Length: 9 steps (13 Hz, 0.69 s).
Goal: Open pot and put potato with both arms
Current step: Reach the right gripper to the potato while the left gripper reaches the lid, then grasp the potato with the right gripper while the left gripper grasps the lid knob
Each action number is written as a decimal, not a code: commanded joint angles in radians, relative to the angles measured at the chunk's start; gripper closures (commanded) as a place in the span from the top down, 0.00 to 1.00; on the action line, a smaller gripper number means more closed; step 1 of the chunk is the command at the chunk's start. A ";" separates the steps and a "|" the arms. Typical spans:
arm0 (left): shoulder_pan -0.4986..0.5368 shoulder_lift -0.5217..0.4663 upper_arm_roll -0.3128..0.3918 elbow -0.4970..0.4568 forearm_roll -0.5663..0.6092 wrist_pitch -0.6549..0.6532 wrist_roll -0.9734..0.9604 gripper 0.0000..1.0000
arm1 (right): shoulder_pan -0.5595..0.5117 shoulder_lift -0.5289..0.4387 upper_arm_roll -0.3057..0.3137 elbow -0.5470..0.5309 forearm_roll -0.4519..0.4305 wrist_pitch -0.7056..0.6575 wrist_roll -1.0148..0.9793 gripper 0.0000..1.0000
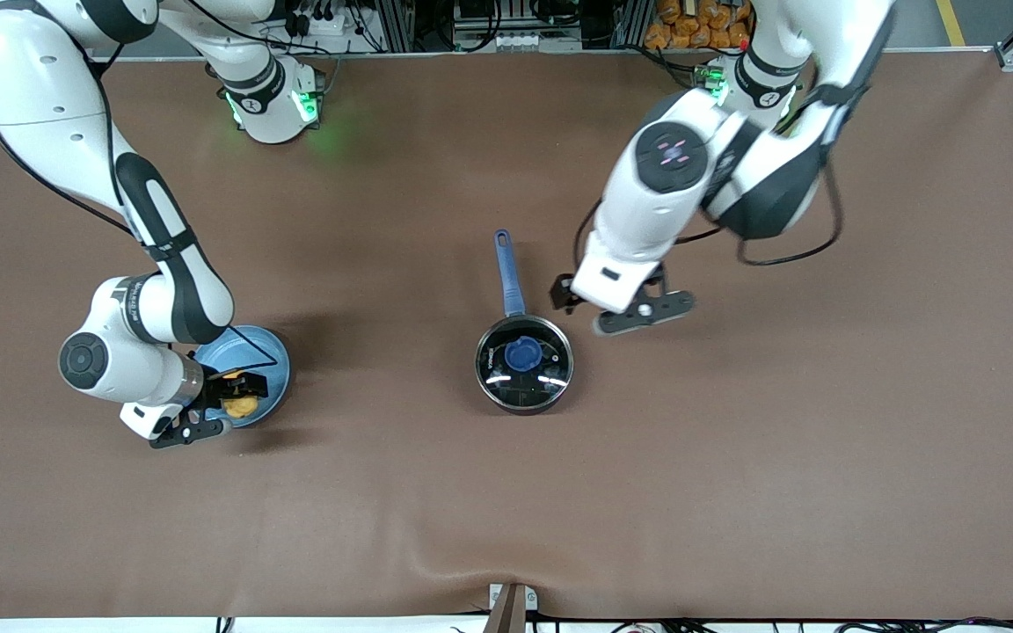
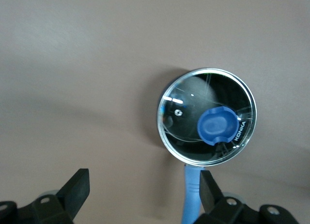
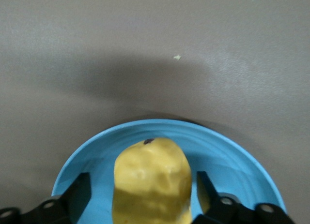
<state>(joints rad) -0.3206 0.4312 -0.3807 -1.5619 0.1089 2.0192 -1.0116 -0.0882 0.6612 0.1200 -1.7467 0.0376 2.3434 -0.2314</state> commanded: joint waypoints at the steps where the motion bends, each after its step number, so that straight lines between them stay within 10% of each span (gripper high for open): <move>1: -0.041 0.049 0.010 0.040 0.054 0.016 -0.060 1.00 | -0.001 -0.018 0.006 -0.008 0.004 0.008 -0.020 0.34; 3: -0.061 0.108 0.011 0.094 0.064 0.016 -0.093 1.00 | 0.002 -0.021 0.006 -0.002 0.002 0.008 -0.043 0.03; 9: -0.140 0.233 0.034 0.109 0.178 0.160 -0.202 1.00 | 0.004 -0.028 0.007 0.130 0.018 -0.208 -0.063 0.00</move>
<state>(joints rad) -0.4348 0.6212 -0.3624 -1.4947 0.2341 2.1423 -1.1682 -0.0838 0.6517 0.1217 -1.6575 0.0380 2.2169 -0.2871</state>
